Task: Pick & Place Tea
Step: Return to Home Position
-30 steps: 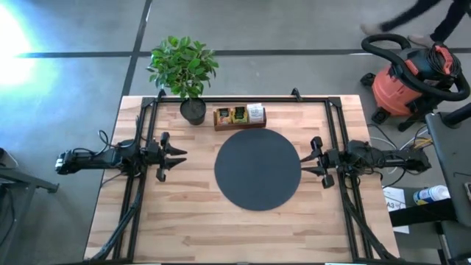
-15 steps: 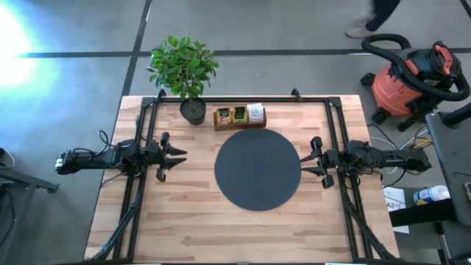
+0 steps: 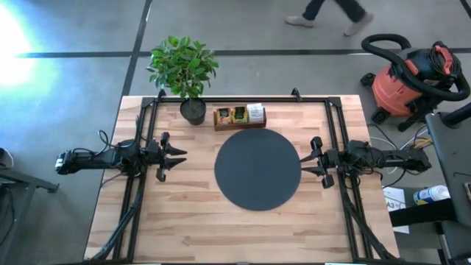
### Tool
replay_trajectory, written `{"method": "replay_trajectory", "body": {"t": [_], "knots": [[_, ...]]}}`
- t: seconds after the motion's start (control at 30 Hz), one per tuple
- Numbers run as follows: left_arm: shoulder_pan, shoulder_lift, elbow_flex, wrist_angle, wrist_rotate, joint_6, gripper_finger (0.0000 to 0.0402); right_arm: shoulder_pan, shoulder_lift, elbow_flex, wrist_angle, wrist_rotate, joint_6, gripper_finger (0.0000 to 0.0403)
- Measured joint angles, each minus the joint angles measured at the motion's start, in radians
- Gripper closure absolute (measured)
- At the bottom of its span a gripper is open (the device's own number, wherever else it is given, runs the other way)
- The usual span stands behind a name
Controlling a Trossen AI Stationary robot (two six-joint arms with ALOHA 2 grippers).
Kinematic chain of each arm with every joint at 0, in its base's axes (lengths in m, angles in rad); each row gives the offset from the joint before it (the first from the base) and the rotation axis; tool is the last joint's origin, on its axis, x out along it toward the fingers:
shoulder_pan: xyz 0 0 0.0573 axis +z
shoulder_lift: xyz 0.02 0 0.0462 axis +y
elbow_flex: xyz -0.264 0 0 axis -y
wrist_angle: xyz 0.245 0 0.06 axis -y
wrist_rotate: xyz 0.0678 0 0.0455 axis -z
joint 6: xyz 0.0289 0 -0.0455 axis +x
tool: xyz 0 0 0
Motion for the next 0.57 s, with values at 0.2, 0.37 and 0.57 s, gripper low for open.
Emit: {"method": "replay_trajectory", "body": {"t": [0.2, 0.37, 0.57], "knots": [[0.000, 0.000, 0.000, 0.000, 0.000, 0.000, 0.0307, 0.000, 0.000, 0.000, 0.000, 0.000, 0.000, 0.0273], [0.000, 0.000, 0.000, 0.000, 0.000, 0.000, 0.0307, 0.000, 0.000, 0.000, 0.000, 0.000, 0.000, 0.0275], [0.000, 0.000, 0.000, 0.000, 0.000, 0.000, 0.0307, 0.000, 0.000, 0.000, 0.000, -0.001, 0.000, 0.0283]]}}
